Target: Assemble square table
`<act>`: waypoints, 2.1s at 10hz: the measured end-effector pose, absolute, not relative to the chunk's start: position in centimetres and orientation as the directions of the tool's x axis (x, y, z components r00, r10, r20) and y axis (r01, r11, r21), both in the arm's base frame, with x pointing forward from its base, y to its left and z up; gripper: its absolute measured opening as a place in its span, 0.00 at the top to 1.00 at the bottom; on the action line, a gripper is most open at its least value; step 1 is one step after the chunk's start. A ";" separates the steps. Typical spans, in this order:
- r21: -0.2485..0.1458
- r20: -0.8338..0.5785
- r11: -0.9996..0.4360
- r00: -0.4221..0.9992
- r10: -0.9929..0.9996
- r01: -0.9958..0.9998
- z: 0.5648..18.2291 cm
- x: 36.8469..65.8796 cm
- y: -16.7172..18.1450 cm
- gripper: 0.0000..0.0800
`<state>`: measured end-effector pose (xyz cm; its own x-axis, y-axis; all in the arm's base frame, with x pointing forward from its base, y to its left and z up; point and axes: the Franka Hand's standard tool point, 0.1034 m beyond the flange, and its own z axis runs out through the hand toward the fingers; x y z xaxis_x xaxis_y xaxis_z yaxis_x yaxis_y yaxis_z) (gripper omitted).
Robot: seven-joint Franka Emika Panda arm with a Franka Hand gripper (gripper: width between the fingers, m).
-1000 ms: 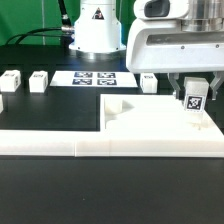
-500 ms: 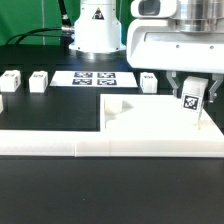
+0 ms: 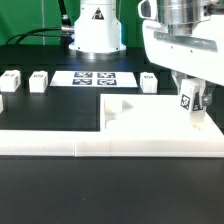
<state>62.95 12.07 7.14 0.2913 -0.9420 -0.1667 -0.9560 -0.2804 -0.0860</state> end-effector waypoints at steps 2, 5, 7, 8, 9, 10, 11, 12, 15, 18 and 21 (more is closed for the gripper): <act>-0.084 -0.168 -0.265 0.276 -0.946 -0.961 7.1 62.9 12.2 0.63; -0.080 -0.164 -0.430 0.437 -0.884 -0.899 7.0 62.3 12.6 0.24; -0.109 -0.108 -0.708 0.716 -0.690 -0.698 7.0 62.4 12.4 0.20; -0.115 -0.101 -0.745 0.754 -0.649 -0.657 7.0 62.4 12.3 0.19; -0.123 -0.092 -0.794 0.803 -0.589 -0.596 7.0 62.4 12.3 0.19; -0.129 -0.083 -0.833 0.843 -0.531 -0.538 7.0 62.4 12.3 0.19; -0.130 -0.076 -0.862 0.871 -0.484 -0.490 7.0 62.4 12.2 0.19; -0.119 -0.047 -0.945 0.953 -0.301 -0.304 7.2 62.7 11.4 0.19; -0.104 -0.012 -0.985 0.991 -0.135 -0.135 7.4 63.0 11.0 0.30; -0.104 -0.029 -0.954 0.960 -0.279 -0.281 7.4 63.0 11.1 0.64; -0.103 -0.062 -0.846 0.852 -0.519 -0.523 7.3 63.0 11.2 0.64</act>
Offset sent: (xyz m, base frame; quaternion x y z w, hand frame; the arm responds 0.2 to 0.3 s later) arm 0.0000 0.0000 0.0000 0.0000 0.0000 0.0000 1.0000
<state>62.96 11.15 7.31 0.8522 -0.5195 -0.0623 -0.5232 -0.8460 -0.1028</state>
